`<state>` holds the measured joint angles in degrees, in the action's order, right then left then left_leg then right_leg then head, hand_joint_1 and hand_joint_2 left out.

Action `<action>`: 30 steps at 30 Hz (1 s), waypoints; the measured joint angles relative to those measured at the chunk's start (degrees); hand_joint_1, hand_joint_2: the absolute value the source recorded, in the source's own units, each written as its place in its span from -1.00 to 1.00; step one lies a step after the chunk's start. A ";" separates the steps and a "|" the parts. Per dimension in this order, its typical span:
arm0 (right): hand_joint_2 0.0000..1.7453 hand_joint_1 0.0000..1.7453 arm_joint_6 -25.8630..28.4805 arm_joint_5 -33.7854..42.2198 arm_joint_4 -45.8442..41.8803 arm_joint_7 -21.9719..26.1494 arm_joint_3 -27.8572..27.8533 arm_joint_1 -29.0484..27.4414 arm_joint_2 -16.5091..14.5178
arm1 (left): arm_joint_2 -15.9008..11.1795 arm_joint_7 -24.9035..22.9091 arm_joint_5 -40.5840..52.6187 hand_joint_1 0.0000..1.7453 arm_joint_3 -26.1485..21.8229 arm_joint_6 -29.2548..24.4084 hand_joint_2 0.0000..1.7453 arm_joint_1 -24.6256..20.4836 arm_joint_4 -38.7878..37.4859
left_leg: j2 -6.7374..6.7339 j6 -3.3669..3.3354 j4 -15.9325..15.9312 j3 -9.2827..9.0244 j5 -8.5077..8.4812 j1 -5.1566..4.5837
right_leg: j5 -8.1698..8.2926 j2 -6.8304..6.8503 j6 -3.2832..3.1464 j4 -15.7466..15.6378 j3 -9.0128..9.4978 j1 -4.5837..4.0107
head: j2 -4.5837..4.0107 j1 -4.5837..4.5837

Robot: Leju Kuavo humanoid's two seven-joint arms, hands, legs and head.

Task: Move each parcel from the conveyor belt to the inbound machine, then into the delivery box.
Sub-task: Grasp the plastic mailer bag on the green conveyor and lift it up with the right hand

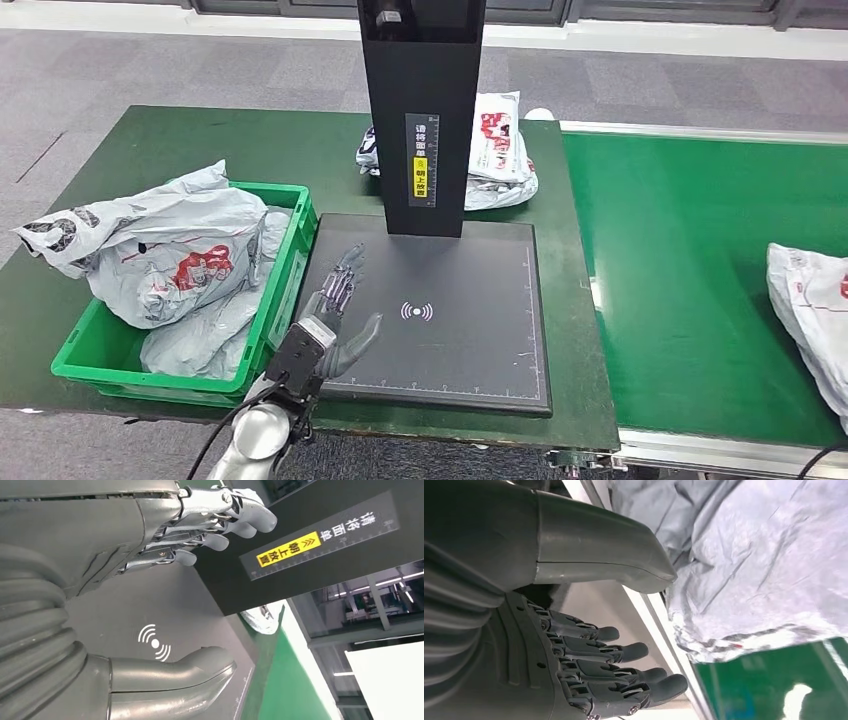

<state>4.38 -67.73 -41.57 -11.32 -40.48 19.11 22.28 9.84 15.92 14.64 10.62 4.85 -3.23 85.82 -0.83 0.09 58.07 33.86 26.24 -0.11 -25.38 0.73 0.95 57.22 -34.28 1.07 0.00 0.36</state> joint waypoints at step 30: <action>1.00 -1.00 4.56 -21.52 16.04 -13.99 11.33 10.77 3.68 | 0.01 1.57 -3.77 -1.00 3.30 0.35 1.00 -2.10 -8.02 | 0.14 -0.05 -0.01 0.03 -0.07 0.01 | 0.00 0.15 0.01 0.03 0.05 -0.01 | 0.00 0.01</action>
<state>8.93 -89.25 -25.53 -25.31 -29.15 29.87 25.95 9.84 17.49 10.87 13.92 5.20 -5.33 77.80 -0.68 0.03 58.07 33.89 26.17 -0.10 -25.38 0.88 0.96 57.26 -34.23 1.06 0.00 0.37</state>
